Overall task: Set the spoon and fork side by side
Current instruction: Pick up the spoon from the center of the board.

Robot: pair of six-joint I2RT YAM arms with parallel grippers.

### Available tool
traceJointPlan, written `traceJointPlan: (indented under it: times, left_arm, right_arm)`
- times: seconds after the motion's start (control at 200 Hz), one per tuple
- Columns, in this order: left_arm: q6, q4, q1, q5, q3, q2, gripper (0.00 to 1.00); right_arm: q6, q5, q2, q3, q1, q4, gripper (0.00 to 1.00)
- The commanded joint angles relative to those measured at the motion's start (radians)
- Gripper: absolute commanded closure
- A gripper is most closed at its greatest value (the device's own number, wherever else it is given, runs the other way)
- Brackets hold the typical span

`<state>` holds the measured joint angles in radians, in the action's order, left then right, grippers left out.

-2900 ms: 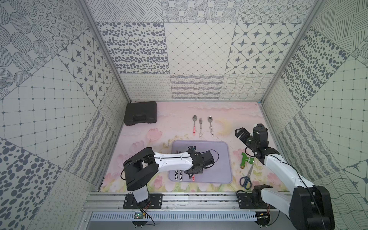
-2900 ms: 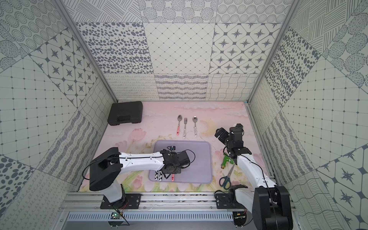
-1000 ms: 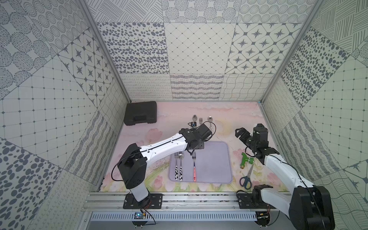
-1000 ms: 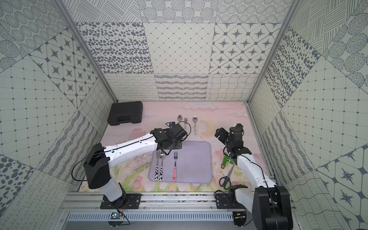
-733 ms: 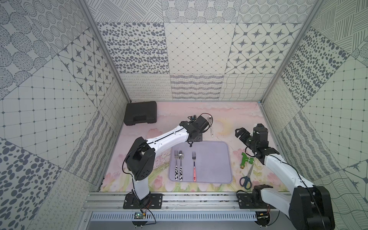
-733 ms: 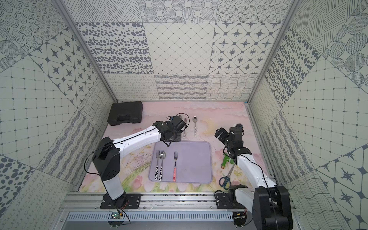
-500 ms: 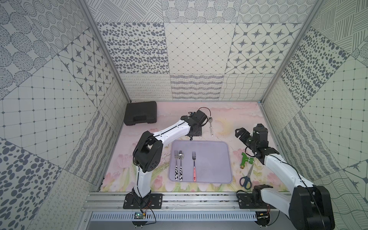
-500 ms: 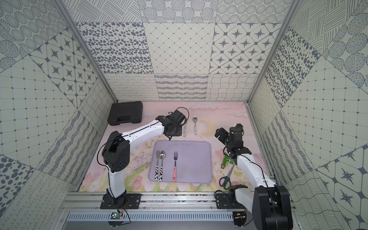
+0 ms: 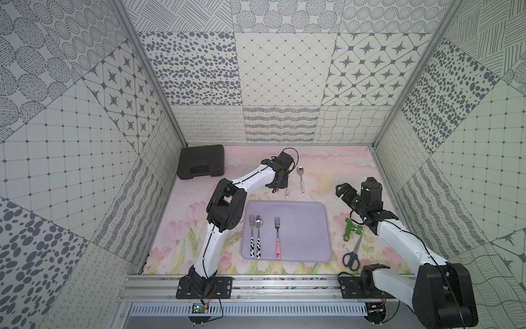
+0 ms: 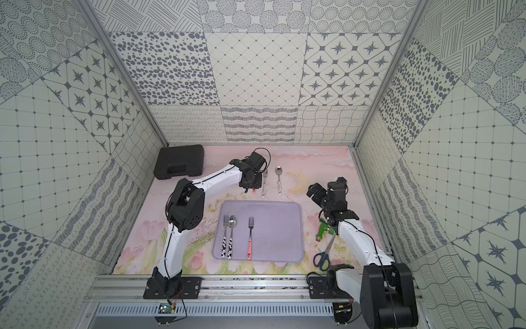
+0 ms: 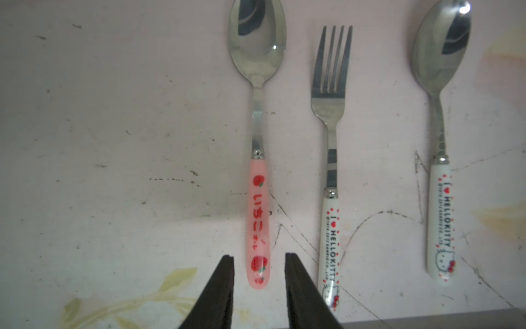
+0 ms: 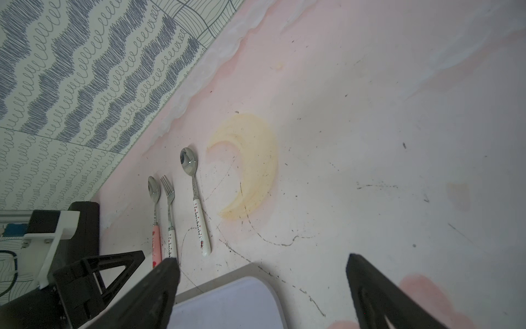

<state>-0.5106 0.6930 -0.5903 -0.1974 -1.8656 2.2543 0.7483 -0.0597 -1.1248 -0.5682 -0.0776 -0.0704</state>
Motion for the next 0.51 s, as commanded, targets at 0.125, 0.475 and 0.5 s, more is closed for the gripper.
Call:
traceJointPlan:
  times: [0.125,0.475,0.5]
  left_arm:
    - [0.043,0.038,0.020,0.026,-0.093,0.089,0.67]
    - [0.023,0.086,0.027,0.005,-0.164,0.157,0.73]
    - [0.021,0.089,0.027,0.004,-0.165,0.158,0.74]
  right_arm:
    - [-0.003,0.001,-0.011,-0.007,-0.004,0.035,0.03]
    - [-0.001,0.000,-0.012,-0.007,-0.004,0.035,0.03]
    - [-0.001,0.000,-0.012,-0.007,-0.004,0.035,0.03]
